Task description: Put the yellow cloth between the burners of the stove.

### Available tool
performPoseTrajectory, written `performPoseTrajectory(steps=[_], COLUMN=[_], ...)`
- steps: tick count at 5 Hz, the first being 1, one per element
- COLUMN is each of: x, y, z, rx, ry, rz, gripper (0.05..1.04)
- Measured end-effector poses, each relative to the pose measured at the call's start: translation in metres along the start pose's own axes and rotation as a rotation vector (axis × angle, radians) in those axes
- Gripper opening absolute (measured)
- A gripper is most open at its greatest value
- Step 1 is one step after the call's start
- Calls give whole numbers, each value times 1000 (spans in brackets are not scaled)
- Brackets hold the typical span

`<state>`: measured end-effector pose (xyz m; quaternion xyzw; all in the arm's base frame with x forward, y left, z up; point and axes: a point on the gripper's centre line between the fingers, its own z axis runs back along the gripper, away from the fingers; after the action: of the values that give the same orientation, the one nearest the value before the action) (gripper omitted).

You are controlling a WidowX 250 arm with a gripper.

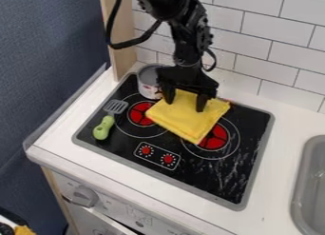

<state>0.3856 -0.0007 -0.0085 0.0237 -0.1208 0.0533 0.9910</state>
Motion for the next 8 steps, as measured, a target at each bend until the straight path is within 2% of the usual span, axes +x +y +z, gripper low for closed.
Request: performPoseTrajectory(steps=[2, 3, 4, 8], x=[10, 12, 8, 8], y=[-6, -3, 5, 5], z=[47, 71, 85, 86], rx=[-63, -63, -24, -23], ry=[-75, -105, -108, -108], rz=[17, 5, 3, 6], gripper=[999, 999, 999, 999])
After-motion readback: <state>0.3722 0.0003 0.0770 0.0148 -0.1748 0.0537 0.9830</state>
